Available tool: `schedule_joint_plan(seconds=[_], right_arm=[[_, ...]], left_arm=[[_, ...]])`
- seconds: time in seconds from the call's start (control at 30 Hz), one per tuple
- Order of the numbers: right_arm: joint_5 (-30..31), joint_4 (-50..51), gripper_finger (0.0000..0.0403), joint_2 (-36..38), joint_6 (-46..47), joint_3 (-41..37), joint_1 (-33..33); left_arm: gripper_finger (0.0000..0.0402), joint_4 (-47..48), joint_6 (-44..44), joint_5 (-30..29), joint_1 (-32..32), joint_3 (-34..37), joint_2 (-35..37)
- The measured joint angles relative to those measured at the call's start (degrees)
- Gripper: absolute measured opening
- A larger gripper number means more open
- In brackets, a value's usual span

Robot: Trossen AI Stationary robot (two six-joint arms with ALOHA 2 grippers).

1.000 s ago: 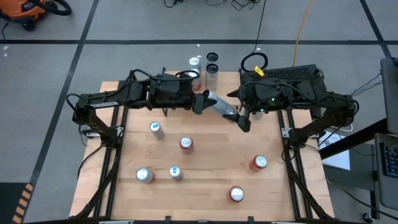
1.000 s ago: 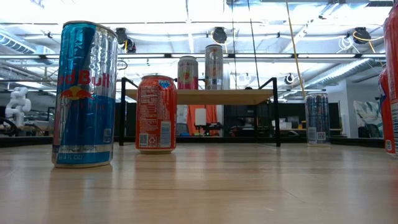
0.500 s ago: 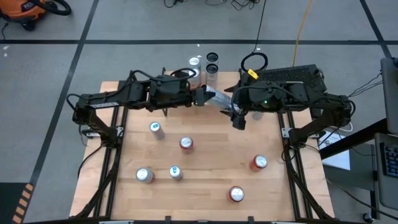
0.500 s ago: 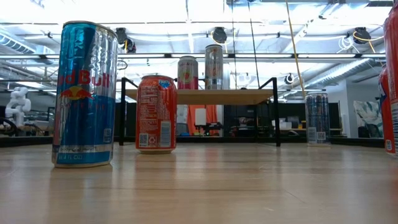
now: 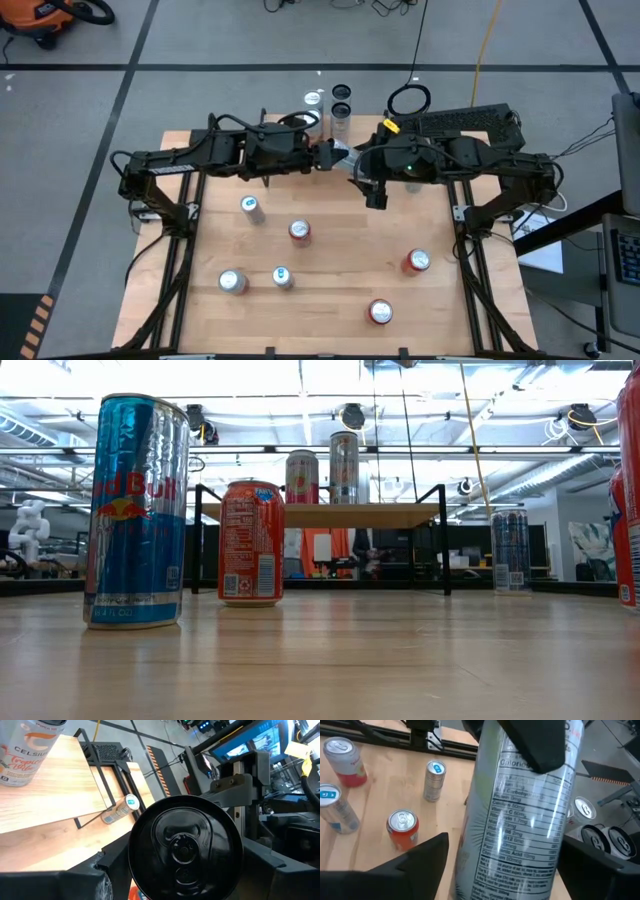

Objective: Place canned beverage on shelf
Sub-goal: Put the white-yellow soda can aligned with the other white-yellow can on the shelf

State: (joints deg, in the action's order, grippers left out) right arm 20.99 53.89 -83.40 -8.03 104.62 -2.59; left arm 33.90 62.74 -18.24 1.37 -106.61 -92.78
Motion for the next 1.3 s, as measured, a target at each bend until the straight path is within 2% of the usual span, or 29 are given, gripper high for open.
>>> schedule_joint_plan(seconds=[0.37, 0.7, 1.03, 1.3], right_arm=[[0.4, -0.5, 0.0260, -0.2, -0.1, 0.0, 0.0], [0.3, -0.5, 0.0253, -0.2, 1.3, 0.0, 0.0], [-0.6, -0.2, 0.0251, -0.3, 4.3, -0.1, 0.0], [-0.4, -0.4, 0.0251, -0.3, 5.8, -0.1, 0.6]], left_arm=[[0.0259, 0.1, 0.0, -0.1, 0.0, 0.0, 0.0], [0.0262, 0.1, 0.0, -0.1, 0.0, 0.0, 0.0], [0.0349, -1.0, -0.6, -0.1, -0.1, -0.2, 0.1], [0.0359, -1.0, -3.6, 1.7, -0.1, -0.2, 0.1]])
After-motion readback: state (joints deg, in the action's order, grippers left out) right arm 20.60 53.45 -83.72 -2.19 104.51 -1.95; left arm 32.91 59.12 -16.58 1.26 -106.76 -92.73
